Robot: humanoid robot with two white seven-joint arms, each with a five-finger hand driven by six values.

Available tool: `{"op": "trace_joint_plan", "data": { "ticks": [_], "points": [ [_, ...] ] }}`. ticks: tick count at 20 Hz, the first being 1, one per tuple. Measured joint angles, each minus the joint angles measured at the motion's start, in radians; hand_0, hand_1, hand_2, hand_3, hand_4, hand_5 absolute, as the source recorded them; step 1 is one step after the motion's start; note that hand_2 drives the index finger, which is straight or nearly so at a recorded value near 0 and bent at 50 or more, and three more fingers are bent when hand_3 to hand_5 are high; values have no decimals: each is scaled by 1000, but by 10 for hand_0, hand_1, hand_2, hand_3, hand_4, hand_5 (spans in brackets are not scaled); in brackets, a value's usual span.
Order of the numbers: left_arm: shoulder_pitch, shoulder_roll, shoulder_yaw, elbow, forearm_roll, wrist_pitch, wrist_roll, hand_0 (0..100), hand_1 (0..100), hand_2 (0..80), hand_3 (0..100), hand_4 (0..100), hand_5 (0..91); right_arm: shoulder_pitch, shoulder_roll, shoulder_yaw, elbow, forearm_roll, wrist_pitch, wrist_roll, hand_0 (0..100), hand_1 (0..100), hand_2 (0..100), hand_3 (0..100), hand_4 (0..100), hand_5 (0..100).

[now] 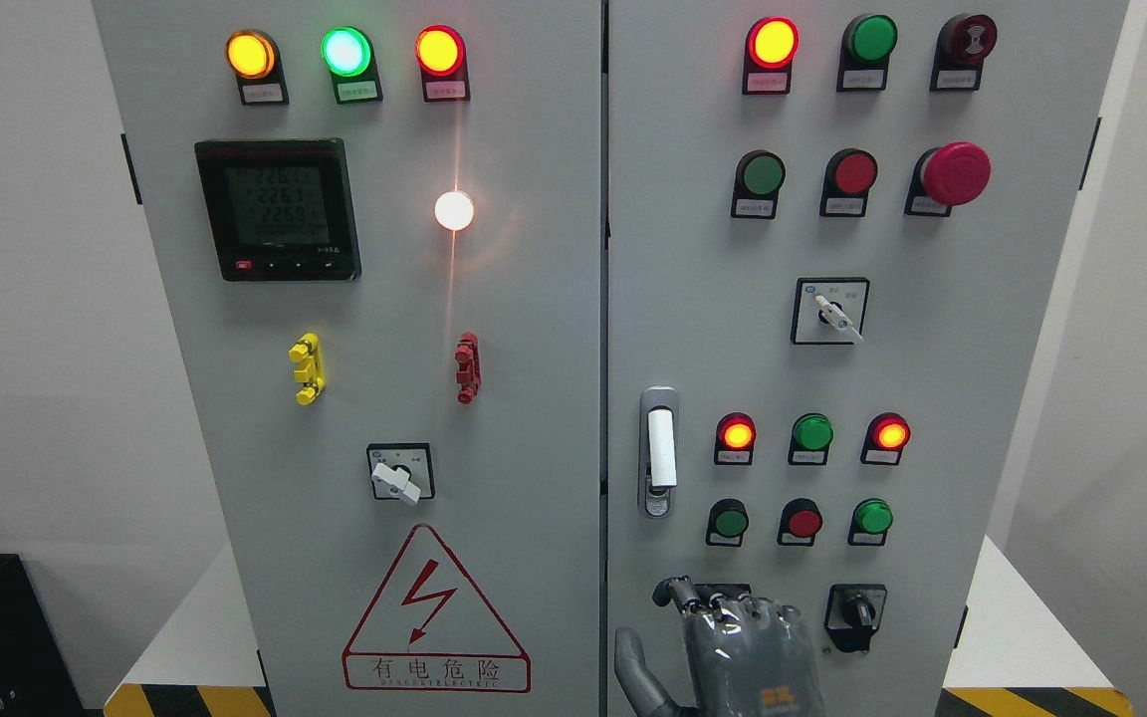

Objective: Release door handle

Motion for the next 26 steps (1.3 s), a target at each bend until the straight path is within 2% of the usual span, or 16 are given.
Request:
{"op": "trace_joint_plan", "data": {
  "ticks": [5, 7, 9, 12, 17, 26],
  "points": [
    [0, 0, 0, 0, 0, 0, 0, 120, 556, 0, 0, 0, 0, 21, 0, -1, -33, -1, -5, 0, 480, 220, 723, 1000, 961, 1000],
    [0, 0, 0, 0, 0, 0, 0, 120, 556, 0, 0, 0, 0, 32, 0, -2, -46, -2, -13, 0, 433, 196, 789, 1000, 989, 1000],
    [0, 0, 0, 0, 0, 0, 0, 120, 556, 0, 0, 0, 0, 43, 0, -2, -60, -2, -18, 0, 397, 151, 824, 1000, 1000, 1000],
    [0, 0, 0, 0, 0, 0, 0, 120, 556, 0, 0, 0, 0, 53, 0, -3, -75, -2, -22, 1, 327, 143, 864, 1000, 1000, 1000],
    [0, 0, 0, 0, 0, 0, 0, 120, 556, 0, 0, 0, 0, 52, 0, -4, -95, -1, -22, 25, 250, 172, 875, 1000, 1000, 1000],
    [0, 0, 0, 0, 0, 0, 0, 120, 556, 0, 0, 0, 0, -22, 0, -8, -94, 34, -13, 47, 222, 273, 915, 1000, 1000, 1000]
  ]
}}
